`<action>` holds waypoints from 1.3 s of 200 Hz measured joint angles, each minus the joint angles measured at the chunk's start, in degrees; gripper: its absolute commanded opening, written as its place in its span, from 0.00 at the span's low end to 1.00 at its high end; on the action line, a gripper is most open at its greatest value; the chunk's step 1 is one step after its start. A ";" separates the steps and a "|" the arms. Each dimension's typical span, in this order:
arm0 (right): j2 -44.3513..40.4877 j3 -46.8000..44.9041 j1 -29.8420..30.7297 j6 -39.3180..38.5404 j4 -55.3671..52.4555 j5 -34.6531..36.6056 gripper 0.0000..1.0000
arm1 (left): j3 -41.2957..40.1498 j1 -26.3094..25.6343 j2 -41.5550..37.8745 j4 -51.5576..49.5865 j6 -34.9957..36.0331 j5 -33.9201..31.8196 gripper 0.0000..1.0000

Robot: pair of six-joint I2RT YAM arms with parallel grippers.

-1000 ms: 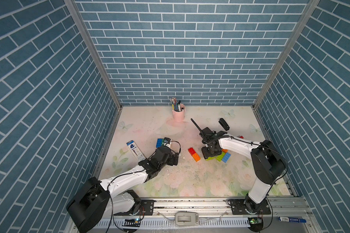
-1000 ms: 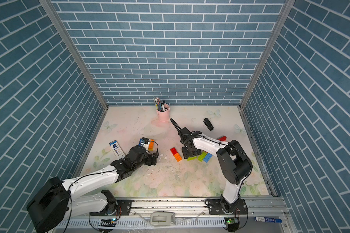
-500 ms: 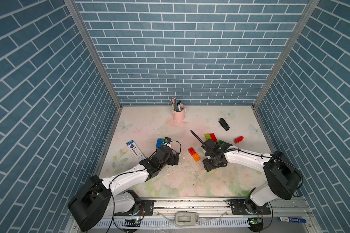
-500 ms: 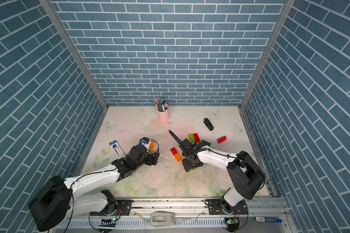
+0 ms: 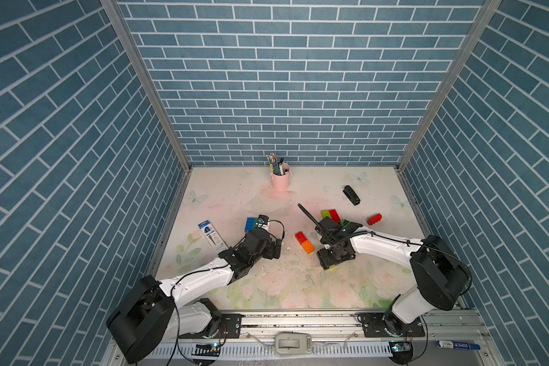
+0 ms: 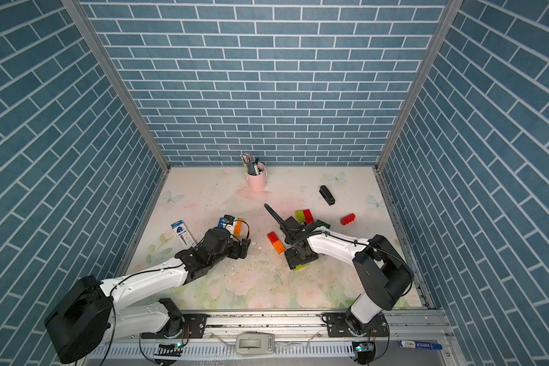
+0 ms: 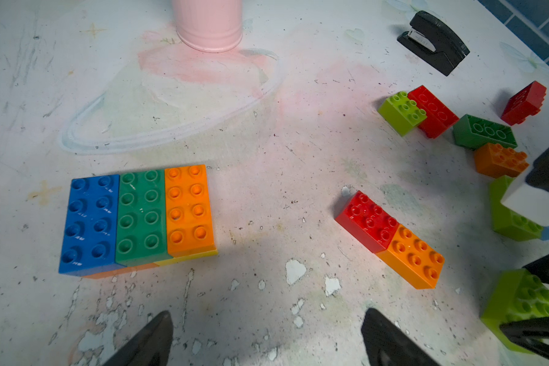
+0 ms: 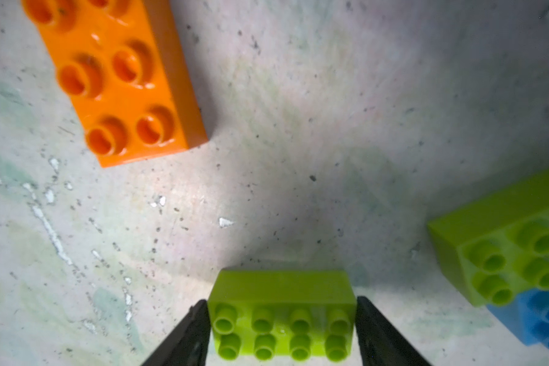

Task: Assemble a rectangle with lego
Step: Adjust the lego brick at the center of the board.

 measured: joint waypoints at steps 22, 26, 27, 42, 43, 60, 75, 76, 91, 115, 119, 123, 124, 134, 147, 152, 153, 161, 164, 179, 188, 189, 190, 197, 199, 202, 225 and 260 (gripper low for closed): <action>0.46 0.70 0.00 0.04 -0.79 -0.04 0.74 | 0.00 0.00 0.00 0.02 0.00 -0.02 0.95; 0.52 0.79 0.00 0.04 -0.83 -0.07 0.74 | 0.00 0.00 0.00 0.02 0.00 -0.02 0.95; 0.57 0.83 0.00 0.04 -0.87 -0.09 0.74 | 0.00 0.00 0.00 0.02 0.00 0.00 0.95; 0.92 1.11 0.00 0.11 -1.07 -0.22 0.73 | 0.00 0.00 0.00 0.02 0.00 0.00 0.95; 0.94 1.11 0.00 0.11 -1.09 -0.22 0.73 | 0.00 0.00 0.00 0.02 0.00 -0.02 0.95; 1.68 1.27 0.00 0.11 -1.31 -0.33 0.72 | 0.00 0.00 0.00 0.02 0.00 -0.02 0.95; 2.34 1.27 0.00 0.13 -1.51 -0.39 0.71 | 0.00 0.00 0.00 0.02 0.00 -0.02 0.95; 2.36 1.27 0.00 0.15 -1.53 -0.39 0.71 | 0.00 0.00 0.00 0.02 0.00 -0.02 0.95; 2.75 1.27 0.00 0.17 -1.62 -0.39 0.68 | 0.00 0.00 0.00 0.02 0.00 -0.02 0.95; 2.80 1.27 0.00 0.26 -1.68 -0.33 0.65 | 0.00 0.00 0.00 0.02 0.00 -0.02 0.95; 2.80 1.27 0.00 0.31 -1.68 -0.33 0.65 | 0.00 0.00 0.00 0.02 0.00 -0.02 0.95; 2.80 1.29 0.00 0.35 -1.70 -0.33 0.66 | 0.00 0.00 -0.02 0.02 0.00 -0.02 0.95; 2.80 1.29 0.00 0.35 -1.70 -0.33 0.66 | 0.00 0.00 -0.02 0.02 0.00 -0.02 0.95; 2.80 1.33 0.00 0.39 -1.75 -0.33 0.67 | 0.00 -0.02 -0.02 0.02 0.00 -0.04 0.95; 2.80 1.40 0.00 0.59 -1.77 -0.33 0.69 | 0.00 0.00 -0.02 0.02 0.00 -0.02 0.95; 2.80 1.44 0.00 0.59 -1.84 -0.33 0.69 | 0.00 0.00 -0.02 0.02 0.00 -0.02 0.94; 2.80 1.46 0.00 0.61 -1.86 -0.33 0.69 | 0.00 0.00 -0.02 0.02 0.00 -0.04 0.95; 2.80 1.57 0.00 0.63 -1.97 -0.33 0.69 | 0.00 0.00 -0.02 0.02 0.00 -0.04 0.95; 2.80 1.66 0.00 0.63 -2.01 -0.33 0.70 | 0.00 0.00 -0.02 0.02 0.00 -0.02 0.95; 2.80 2.03 0.00 0.66 -2.14 -0.35 0.70 | 0.00 0.00 -0.02 0.02 0.00 -0.04 0.95; 2.80 2.14 0.00 0.68 -2.14 -0.35 0.70 | 0.00 -0.02 -0.02 0.02 0.00 -0.04 0.95; 2.80 2.14 0.00 0.68 -2.14 -0.35 0.70 | 0.00 0.00 -0.02 0.02 0.00 -0.02 0.95; 2.80 2.14 0.00 0.68 -2.14 -0.35 0.70 | 0.00 0.00 -0.02 0.02 0.00 -0.04 0.95; 2.80 2.14 0.00 0.68 -2.19 -0.35 0.69 | 0.00 0.00 -0.02 0.02 0.00 -0.04 0.95; 2.80 2.14 0.00 0.68 -2.21 -0.35 0.69 | 0.00 -0.02 -0.02 0.02 0.00 -0.04 0.95; 2.80 2.14 0.00 0.68 -2.21 -0.35 0.69 | 0.00 -0.02 -0.02 0.02 0.00 -0.04 0.95; 2.84 2.16 0.00 0.90 -2.23 -0.35 0.61 | 0.00 -0.02 -0.02 0.02 0.00 -0.04 0.95; 3.17 4.55 0.00 0.92 -3.41 -0.13 0.51 | 0.00 0.00 -0.74 -0.52 0.00 -0.90 0.94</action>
